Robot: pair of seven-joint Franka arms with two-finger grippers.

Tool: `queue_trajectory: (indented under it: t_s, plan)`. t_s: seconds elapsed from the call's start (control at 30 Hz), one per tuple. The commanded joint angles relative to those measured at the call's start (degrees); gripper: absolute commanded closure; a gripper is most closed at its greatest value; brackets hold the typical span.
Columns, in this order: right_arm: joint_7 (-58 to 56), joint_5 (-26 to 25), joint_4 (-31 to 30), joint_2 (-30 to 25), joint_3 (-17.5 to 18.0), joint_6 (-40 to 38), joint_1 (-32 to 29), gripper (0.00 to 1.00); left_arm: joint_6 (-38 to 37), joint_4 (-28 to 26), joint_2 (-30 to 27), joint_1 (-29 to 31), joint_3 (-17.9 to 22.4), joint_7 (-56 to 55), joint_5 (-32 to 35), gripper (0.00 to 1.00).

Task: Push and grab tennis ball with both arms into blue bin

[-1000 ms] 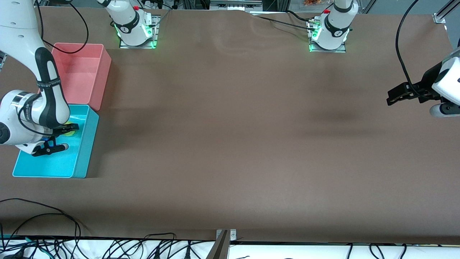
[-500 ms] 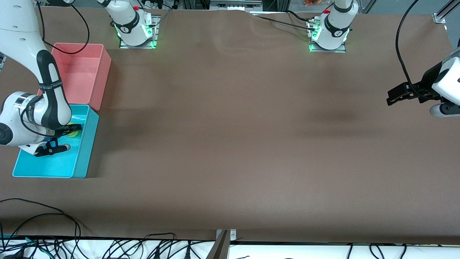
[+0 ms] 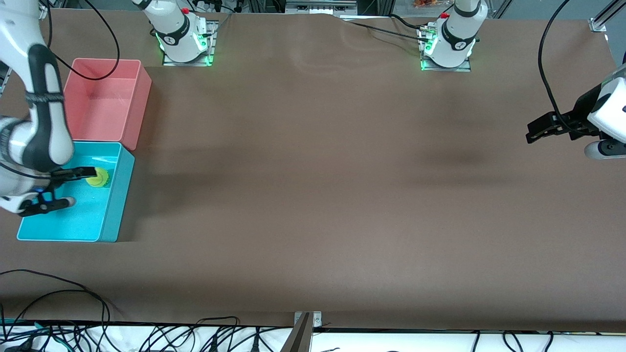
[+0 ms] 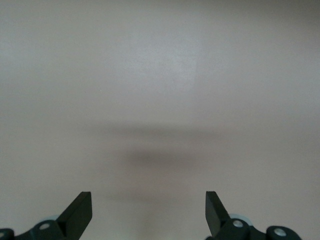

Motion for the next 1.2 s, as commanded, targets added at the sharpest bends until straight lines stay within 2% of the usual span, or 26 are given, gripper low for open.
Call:
queue_trajectory:
  t_s: [0.0,0.1,0.17,0.23,0.33,0.53,0.67,0.87,1.0,1.17]
  plan:
    - [0.08,1.03,4.43,-3.97,1.65,-7.40,-0.26,0.00,0.14,-1.23,-1.19,0.55,-0.63,0.97,0.48,0.00]
    - [0.08,1.73,5.92,-6.43,2.09,-10.65,-0.26,0.00,0.14,-1.23,-1.19,0.55,-0.63,0.97,0.57,0.00]
    - [0.08,4.09,6.28,-8.19,2.09,-12.24,-0.35,0.00,0.05,-1.23,-1.19,0.55,-0.63,0.97,0.57,0.00]
    - [0.17,6.29,6.28,-10.21,2.00,-12.94,-0.35,0.00,0.14,-1.23,-1.19,0.55,-0.63,0.97,0.48,0.00]
    - [1.74,6.74,6.45,-11.97,2.26,-12.95,-0.26,0.00,0.05,-1.23,-1.19,0.55,-0.63,0.97,0.48,0.00]
    - [3.15,6.74,13.38,-11.89,4.89,-16.37,0.00,0.00,0.05,-1.23,-1.19,0.55,-0.63,0.97,0.48,0.00]
    - [3.77,6.83,15.68,-11.62,6.04,-15.76,0.18,0.00,0.05,-1.23,-1.19,0.55,-0.63,0.97,0.48,0.00]
    - [3.51,7.18,15.51,-12.24,6.22,-16.81,0.18,0.00,0.05,-1.23,-1.27,0.55,-0.63,0.97,0.48,0.00]
    - [4.12,7.18,15.42,-13.82,7.09,-20.76,0.27,0.00,0.14,-1.23,-1.19,0.55,-0.63,0.97,0.57,0.00]
    - [9.12,7.09,14.81,-15.22,7.80,-23.75,0.36,0.00,0.05,-1.23,-1.19,0.55,-0.63,0.97,0.57,0.00]
